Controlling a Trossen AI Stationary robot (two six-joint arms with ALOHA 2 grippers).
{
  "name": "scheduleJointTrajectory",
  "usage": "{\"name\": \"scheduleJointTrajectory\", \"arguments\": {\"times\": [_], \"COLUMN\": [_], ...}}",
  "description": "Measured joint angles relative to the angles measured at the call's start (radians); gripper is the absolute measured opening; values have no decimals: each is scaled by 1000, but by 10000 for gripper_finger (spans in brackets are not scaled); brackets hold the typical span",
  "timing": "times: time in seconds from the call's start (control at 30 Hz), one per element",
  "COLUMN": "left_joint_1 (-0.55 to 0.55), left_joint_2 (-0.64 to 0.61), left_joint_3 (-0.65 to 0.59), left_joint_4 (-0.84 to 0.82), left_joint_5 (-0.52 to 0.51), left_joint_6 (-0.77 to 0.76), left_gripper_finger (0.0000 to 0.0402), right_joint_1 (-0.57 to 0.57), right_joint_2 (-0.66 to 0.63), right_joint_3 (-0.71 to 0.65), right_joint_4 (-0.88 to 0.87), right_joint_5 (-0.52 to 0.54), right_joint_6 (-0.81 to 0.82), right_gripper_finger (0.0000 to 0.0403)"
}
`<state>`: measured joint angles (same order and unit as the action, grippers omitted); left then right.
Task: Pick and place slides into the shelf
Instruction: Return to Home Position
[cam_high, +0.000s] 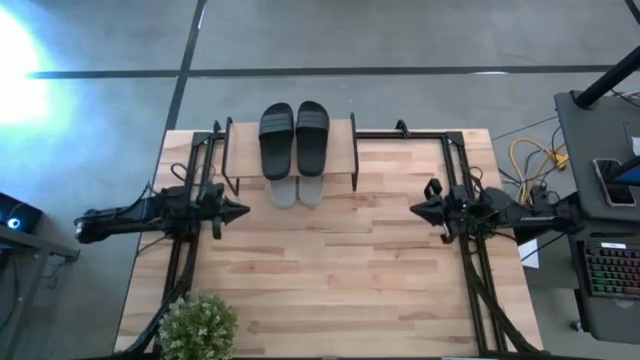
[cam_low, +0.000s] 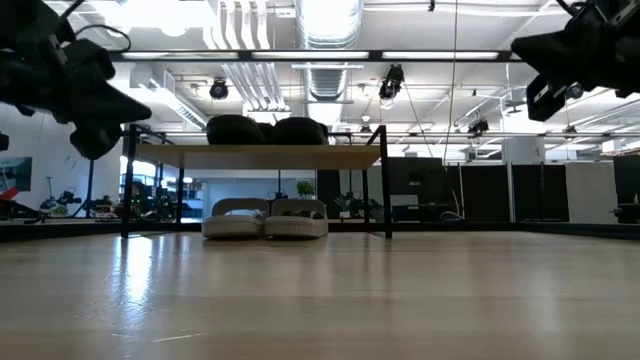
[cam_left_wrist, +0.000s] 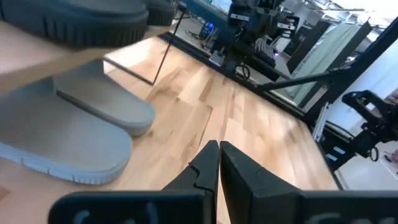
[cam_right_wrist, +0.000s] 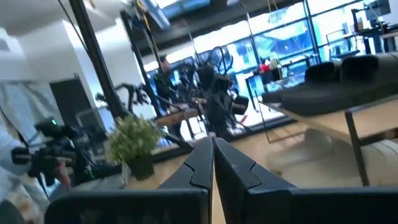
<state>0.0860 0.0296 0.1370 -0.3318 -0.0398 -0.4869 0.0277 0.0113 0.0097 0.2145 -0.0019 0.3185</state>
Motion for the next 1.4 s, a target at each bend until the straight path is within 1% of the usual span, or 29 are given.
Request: {"name": "scheduleJointTrajectory", "arguments": {"times": [0.07, 0.17, 0.3, 0.37, 0.63, 0.77, 1.4], "left_joint_1": [0, 0, 0, 0, 0, 0, 0], "left_joint_2": [-2, 13, 27, 38, 38, 40, 42], "left_joint_3": [-26, -29, -26, -26, -28, -32, -32], "left_joint_4": [4, 13, -6, -8, 7, 37, 42], "left_joint_5": [-2, -4, -73, -87, -79, -78, -77], "left_joint_6": [-3, 21, 30, 21, -106, -108, -108], "left_gripper_finger": [0, 0, 0, 0, 0, 0, 0], "right_joint_1": [0, -1, -2, -2, -2, -2, -2], "right_joint_2": [-4, -5, -2, -2, 4, 5, 5], "right_joint_3": [0, 0, 0, 0, 0, 0, 0], "right_joint_4": [-29, -65, -116, -141, -167, -167, -167], "right_joint_5": [2, 7, 18, 40, 48, 48, 48], "right_joint_6": [-20, -24, -30, -27, -24, -24, -24], "right_gripper_finger": [9, 9, 9, 9, 9, 9, 9]}}
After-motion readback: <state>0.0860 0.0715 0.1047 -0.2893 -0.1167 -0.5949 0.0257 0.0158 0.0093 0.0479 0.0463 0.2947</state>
